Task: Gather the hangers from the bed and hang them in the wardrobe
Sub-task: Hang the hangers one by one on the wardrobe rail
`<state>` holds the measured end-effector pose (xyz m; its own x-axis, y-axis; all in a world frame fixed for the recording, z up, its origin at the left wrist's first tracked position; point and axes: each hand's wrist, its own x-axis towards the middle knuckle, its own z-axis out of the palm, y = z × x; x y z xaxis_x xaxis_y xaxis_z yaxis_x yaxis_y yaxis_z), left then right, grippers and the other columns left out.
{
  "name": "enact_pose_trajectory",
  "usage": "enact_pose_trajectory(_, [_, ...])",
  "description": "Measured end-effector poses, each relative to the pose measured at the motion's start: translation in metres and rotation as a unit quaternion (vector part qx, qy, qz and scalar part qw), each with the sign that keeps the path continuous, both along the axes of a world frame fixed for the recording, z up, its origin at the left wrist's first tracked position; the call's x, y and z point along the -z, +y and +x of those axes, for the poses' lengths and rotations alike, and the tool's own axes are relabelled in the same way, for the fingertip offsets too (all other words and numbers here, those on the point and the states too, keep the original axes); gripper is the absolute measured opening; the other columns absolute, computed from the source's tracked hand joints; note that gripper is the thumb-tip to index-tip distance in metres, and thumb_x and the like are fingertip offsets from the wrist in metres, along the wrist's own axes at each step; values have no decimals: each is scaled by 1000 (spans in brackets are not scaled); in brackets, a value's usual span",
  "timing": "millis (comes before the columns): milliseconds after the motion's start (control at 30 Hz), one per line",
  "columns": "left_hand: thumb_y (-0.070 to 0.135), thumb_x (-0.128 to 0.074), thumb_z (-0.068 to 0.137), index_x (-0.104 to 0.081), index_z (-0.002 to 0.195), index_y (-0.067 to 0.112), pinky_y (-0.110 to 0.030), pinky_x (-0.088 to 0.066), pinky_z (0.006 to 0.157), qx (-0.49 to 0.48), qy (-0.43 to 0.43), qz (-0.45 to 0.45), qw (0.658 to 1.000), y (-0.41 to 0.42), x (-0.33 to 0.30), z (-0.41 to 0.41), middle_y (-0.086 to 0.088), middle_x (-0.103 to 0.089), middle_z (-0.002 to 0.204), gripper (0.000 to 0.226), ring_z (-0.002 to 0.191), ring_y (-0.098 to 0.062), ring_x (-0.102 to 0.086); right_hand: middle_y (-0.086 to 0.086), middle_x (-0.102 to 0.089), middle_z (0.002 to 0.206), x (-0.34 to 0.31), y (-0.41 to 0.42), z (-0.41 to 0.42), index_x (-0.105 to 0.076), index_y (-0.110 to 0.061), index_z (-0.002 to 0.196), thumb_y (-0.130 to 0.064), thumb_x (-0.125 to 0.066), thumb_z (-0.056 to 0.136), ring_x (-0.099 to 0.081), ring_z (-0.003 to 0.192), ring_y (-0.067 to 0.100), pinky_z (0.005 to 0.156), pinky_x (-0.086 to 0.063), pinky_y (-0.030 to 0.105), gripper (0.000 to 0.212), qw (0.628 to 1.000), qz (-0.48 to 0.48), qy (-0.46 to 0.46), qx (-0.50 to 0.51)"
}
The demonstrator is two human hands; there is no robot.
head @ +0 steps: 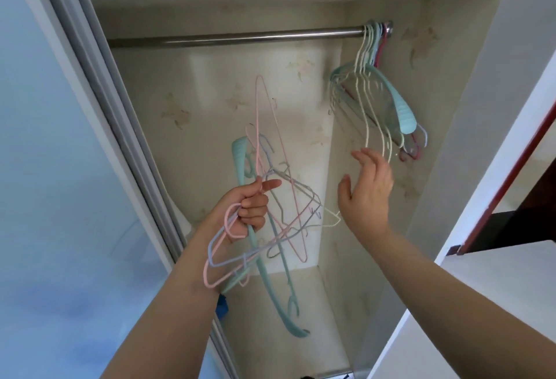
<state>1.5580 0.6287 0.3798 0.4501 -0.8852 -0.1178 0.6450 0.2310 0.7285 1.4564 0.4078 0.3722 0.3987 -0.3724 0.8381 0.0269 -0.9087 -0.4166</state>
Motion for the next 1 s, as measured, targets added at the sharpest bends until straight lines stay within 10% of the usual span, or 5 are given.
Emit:
enact_pose_trajectory(267, [29, -76, 76, -67, 103, 4, -11, -23, 27, 61, -18, 111, 992, -5, 5, -11, 7, -37, 34, 38, 22, -2, -32, 9, -39, 142, 13, 32, -4, -40, -17, 140, -8, -55, 87, -41, 129, 25, 105, -41, 39, 56, 965, -61, 188, -174])
enact_pose_trajectory(500, [31, -45, 92, -59, 111, 6, -16, -16, 35, 64, -97, 273, 955, 10, 35, -39, 7, -34, 40, 34, 30, -2, -27, 13, -2, 159, -26, 26, 25, -36, -27, 144, -40, -56, 92, -3, 146, 36, 116, -16, 48, 57, 913, -213, 342, -69])
enact_pose_trajectory(700, [32, -43, 94, -59, 110, 10, -15, -19, 33, 34, -49, 245, 968, 34, 63, -49, 5, -35, 42, 32, 31, -3, -25, 3, -59, 100, -46, 3, 38, -51, -20, 74, -69, -44, 85, -50, 96, 22, 89, -38, 36, 50, 835, -239, 486, -99])
enact_pose_trajectory(800, [28, -47, 88, -55, 105, 9, -15, -20, 31, -3, -6, 221, 975, 42, 76, -47, 5, -36, 40, 26, 28, -3, -26, 0, -56, 65, -38, -4, 33, -43, -20, 73, -78, -43, 77, -50, 69, 21, 61, -33, 29, 58, 847, -180, 479, -146])
enact_pose_trajectory(1000, [22, -53, 92, -69, 102, 8, -14, -35, 34, -48, 17, 269, 962, 40, 94, -42, 1, -53, 53, 23, 36, -6, -43, -5, -62, 85, -24, -12, 26, -60, -30, 97, -67, -58, 78, -51, 94, 18, 83, -26, 28, 41, 823, -254, 482, -159])
